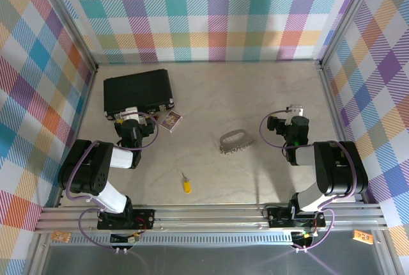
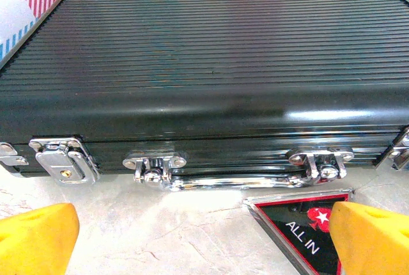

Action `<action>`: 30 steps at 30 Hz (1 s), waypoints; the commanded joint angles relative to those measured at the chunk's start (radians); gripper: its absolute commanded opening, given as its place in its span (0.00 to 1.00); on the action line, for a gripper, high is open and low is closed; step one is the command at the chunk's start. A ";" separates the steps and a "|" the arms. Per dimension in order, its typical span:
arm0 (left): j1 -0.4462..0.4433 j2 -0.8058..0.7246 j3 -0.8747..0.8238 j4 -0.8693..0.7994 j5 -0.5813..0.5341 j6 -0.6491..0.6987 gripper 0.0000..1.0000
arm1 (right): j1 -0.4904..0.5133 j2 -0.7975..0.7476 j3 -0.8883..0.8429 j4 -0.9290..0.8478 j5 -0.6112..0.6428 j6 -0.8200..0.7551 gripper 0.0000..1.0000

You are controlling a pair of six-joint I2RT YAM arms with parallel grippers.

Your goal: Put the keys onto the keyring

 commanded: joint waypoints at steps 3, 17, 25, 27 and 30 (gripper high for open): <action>0.004 0.000 0.011 0.007 0.012 -0.015 1.00 | 0.007 -0.001 0.017 0.028 0.001 -0.014 0.99; 0.004 -0.002 0.008 0.010 0.013 -0.013 1.00 | 0.006 -0.003 0.014 0.032 -0.001 -0.013 0.99; 0.005 -0.021 0.014 -0.016 0.010 -0.015 1.00 | 0.007 -0.030 0.044 -0.043 -0.017 -0.019 0.99; 0.004 -0.035 0.018 -0.037 0.016 -0.015 1.00 | 0.006 -0.033 0.048 -0.053 -0.023 -0.022 0.99; 0.005 -0.041 0.007 -0.021 0.022 -0.015 1.00 | 0.007 -0.058 0.049 -0.071 -0.020 -0.023 0.99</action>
